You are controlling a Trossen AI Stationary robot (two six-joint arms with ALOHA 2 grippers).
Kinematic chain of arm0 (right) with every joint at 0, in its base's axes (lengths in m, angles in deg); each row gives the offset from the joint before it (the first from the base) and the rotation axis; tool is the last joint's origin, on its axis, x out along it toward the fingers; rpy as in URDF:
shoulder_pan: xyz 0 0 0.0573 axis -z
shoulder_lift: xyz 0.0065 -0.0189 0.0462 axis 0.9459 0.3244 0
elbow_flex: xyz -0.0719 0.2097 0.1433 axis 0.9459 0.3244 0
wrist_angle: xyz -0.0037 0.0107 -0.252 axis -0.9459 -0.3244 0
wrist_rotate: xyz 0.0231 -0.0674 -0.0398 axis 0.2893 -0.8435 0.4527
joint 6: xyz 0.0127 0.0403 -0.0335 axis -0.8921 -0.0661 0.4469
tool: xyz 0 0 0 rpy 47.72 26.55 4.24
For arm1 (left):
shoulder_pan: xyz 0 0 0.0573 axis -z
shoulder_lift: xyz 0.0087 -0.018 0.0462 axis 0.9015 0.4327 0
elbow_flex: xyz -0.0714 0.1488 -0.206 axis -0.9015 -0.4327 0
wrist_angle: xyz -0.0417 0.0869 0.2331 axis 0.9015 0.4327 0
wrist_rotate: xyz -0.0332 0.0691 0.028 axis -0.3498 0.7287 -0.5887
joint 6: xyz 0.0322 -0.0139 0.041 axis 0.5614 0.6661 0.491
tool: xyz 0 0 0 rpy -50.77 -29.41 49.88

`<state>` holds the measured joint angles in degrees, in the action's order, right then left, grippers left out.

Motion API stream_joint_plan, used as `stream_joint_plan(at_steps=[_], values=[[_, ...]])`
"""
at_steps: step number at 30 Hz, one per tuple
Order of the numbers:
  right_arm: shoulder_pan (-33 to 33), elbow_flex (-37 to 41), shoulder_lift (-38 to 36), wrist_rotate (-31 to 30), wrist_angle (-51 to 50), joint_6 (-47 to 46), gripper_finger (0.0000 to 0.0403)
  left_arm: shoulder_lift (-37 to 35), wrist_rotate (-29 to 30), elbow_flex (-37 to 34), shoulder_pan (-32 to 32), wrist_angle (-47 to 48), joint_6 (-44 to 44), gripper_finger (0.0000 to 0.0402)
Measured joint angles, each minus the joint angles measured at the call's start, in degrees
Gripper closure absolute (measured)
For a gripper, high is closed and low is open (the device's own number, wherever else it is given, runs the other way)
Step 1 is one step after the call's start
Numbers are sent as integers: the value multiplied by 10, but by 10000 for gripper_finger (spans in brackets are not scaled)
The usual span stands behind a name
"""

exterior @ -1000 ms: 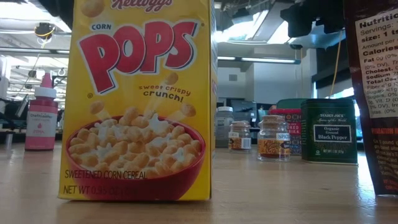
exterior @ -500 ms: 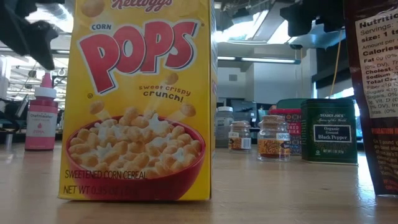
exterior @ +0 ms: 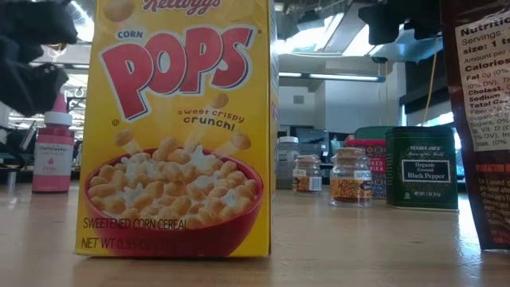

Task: Pick & Place Kitchen Items
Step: Put the pink food coloring into the white bin

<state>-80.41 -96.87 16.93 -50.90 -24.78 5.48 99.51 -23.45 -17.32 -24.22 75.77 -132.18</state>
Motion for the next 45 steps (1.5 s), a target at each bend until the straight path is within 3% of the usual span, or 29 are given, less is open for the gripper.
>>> stream_joint_plan(at_steps=[14,37,45], values=[[0,0,0,0,-2,0,178,-54,-6,-100,0,-117,-4,68],[0,0,0,0,-3,1,178,-54,21,-244,0,-328,-29,68],[0,0,0,0,-4,2,178,-52,36,-251,0,-365,-12,68]])
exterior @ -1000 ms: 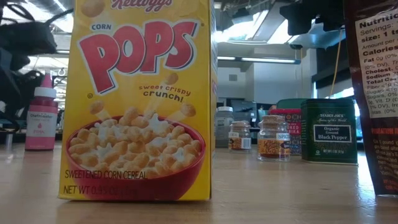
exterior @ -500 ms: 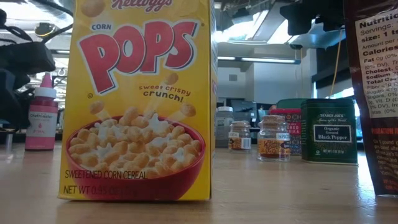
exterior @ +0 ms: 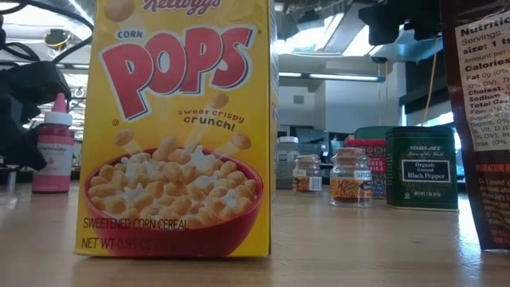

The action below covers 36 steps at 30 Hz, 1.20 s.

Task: Pick & Place Kitchen Items
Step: Put the pink food coloring into the white bin

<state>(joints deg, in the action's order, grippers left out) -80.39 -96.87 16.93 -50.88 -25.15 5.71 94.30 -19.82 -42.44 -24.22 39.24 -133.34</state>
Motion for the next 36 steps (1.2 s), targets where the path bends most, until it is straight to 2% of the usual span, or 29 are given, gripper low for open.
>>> stream_joint_plan(at_steps=[11,31,36], values=[[0,0,0,0,1,0,178,0,-34,-1,0,-1,-18,68],[0,0,0,0,20,5,178,0,-20,-1,0,-1,-26,68],[0,0,0,0,28,-1,178,18,-3,-1,0,-1,-18,68]])
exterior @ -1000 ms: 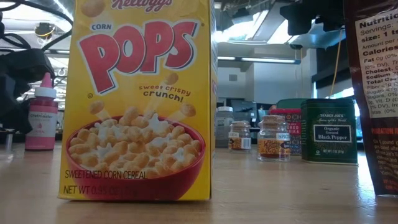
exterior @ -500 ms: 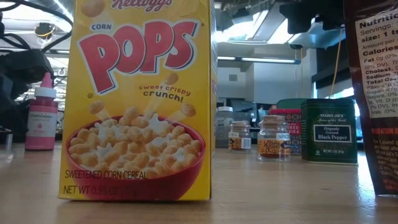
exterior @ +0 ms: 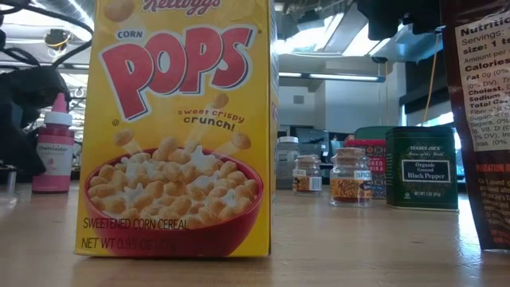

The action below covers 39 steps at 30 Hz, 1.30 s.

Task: Pick & Place Kitchen Items
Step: Put the pink food coloring into the white bin

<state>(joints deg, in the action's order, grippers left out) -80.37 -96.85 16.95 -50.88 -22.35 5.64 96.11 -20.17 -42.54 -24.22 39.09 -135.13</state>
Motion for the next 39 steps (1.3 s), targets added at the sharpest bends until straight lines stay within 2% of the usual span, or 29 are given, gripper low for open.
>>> stream_joint_plan(at_steps=[12,39], values=[[0,0,0,0,-1,-1,178,65,20,-1,0,-18,2,68],[0,0,0,0,-1,-1,178,67,23,0,0,-17,8,75]])
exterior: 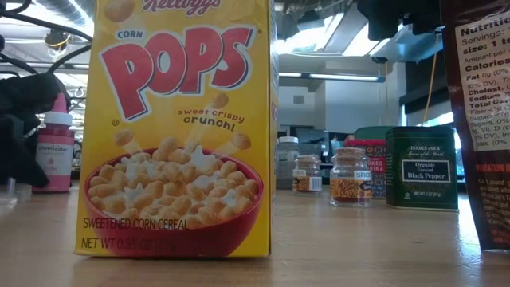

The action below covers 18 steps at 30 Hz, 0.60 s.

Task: Pick & Place Kitchen Items
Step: Put the pink food coloring into the white bin

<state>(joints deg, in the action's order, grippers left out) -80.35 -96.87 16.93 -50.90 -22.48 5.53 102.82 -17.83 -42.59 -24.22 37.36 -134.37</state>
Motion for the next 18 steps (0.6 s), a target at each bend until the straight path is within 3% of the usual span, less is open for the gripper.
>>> stream_joint_plan(at_steps=[7,18], values=[[0,0,0,0,0,0,178,1,25,-1,0,5,0,126],[0,0,0,0,0,0,178,0,28,-1,0,1,-1,243]])
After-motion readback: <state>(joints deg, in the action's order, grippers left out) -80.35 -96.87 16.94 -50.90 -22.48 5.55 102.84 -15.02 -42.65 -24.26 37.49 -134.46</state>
